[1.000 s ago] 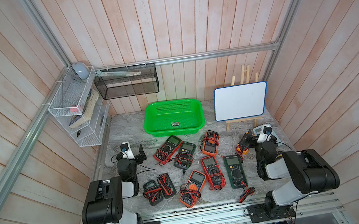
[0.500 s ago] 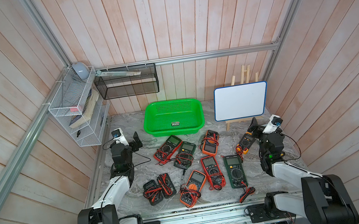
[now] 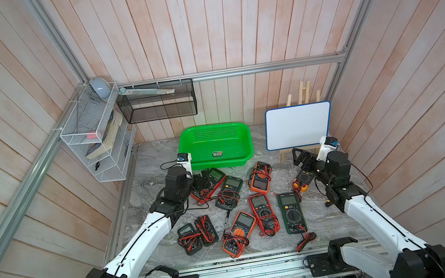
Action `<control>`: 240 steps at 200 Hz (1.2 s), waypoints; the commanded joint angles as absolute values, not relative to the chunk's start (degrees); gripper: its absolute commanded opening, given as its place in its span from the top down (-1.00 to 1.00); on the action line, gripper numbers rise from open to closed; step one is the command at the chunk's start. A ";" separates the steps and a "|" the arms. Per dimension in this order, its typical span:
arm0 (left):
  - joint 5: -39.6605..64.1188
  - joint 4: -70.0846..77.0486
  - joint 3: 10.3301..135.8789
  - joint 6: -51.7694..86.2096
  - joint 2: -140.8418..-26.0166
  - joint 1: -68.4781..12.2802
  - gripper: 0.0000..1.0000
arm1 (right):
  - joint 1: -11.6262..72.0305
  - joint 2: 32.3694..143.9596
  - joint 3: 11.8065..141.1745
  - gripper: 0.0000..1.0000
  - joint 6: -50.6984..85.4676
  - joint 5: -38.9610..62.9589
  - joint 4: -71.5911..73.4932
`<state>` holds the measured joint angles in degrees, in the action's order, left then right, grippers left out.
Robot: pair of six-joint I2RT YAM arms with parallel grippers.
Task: Put the multimeter into the basket
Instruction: Pick up the multimeter from the center of the board.
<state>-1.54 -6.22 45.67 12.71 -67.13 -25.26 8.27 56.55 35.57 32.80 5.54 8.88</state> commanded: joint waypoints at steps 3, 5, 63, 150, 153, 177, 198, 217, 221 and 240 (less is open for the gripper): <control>-1.54 -15.81 47.48 15.67 -67.28 -30.60 -0.99 | 14.41 55.59 39.06 -0.96 34.14 6.21 -6.00; -1.57 -16.23 47.51 15.89 -67.29 -31.01 -0.99 | 14.94 55.49 39.17 -0.96 34.22 6.19 -6.38; -2.47 -26.99 48.87 20.14 -71.30 -44.24 -0.99 | 23.90 53.14 39.13 -0.96 38.33 1.98 -15.79; -7.82 -23.17 47.13 25.99 -77.66 -58.89 -0.99 | 24.17 51.22 37.93 -0.96 36.21 1.95 -21.06; -7.82 -22.90 47.09 26.01 -77.96 -59.09 -0.99 | 24.17 51.13 37.81 -0.96 36.21 1.74 -21.21; -8.31 -22.11 46.80 26.28 -80.12 -60.22 -0.99 | 24.17 50.15 36.84 -0.96 36.12 0.99 -21.69; -9.48 -21.84 46.94 25.85 -81.74 -61.29 -0.99 | 24.15 49.87 36.30 -0.96 36.39 0.86 -21.89; -9.69 -21.56 46.55 25.17 -82.91 -61.69 -0.99 | 24.12 49.88 36.16 -0.96 36.43 0.91 -21.88; -9.67 -21.45 46.42 24.95 -83.03 -61.82 -0.99 | 24.17 49.84 36.18 -0.96 36.47 0.88 -21.94; -9.93 -21.18 45.90 24.37 -83.70 -62.31 -0.99 | 24.17 49.99 36.28 -0.96 36.55 0.44 -21.97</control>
